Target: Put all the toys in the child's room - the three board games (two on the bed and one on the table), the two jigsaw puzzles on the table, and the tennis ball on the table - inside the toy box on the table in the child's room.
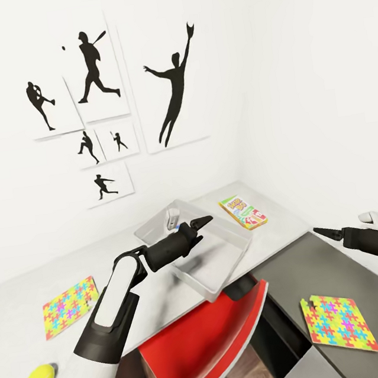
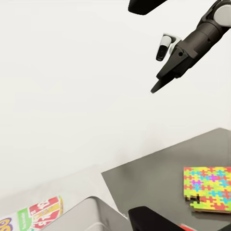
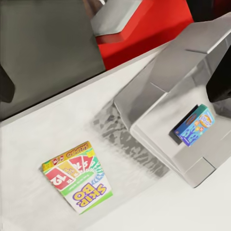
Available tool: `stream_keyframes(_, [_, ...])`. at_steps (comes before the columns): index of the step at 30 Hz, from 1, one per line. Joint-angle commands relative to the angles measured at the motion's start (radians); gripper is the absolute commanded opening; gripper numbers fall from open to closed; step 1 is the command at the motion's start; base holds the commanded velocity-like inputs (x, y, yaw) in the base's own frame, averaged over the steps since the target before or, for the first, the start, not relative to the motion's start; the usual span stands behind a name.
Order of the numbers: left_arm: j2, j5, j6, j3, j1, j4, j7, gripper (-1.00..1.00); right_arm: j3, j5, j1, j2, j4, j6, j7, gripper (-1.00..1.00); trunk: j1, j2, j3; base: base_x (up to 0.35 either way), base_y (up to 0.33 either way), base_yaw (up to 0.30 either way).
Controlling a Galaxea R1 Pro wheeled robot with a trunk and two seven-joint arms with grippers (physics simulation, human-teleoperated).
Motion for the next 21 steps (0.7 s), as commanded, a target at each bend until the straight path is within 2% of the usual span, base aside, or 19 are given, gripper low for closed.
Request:
stream_keyframes(1, [0.0, 0.01, 0.003, 0.001, -0.001, -0.001, 0.01, 1.0, -0.001, 0.005, -0.002, 0.0, 0.0, 0.005, 0.008, 1.0, 0.001, -0.002, -0.002, 0.0, 0.0, -0.097])
stream_keyframes(9, [0.0, 0.007, 0.002, 0.001, 0.001, -0.001, 0.01, 1.0, -0.001, 0.006, -0.002, 0.0, 0.0, 0.005, 0.007, 1.0, 0.001, -0.002, 0.001, 0.0, 0.0, -0.18])
stream_keyframes(21, [0.0, 0.004, 0.002, 0.002, 0.005, 0.0, 0.01, 1.0, -0.001, 0.005, -0.004, 0.0, 0.0, 0.005, 0.007, 1.0, 0.001, -0.002, 0.001, 0.0, 0.0, -0.264])
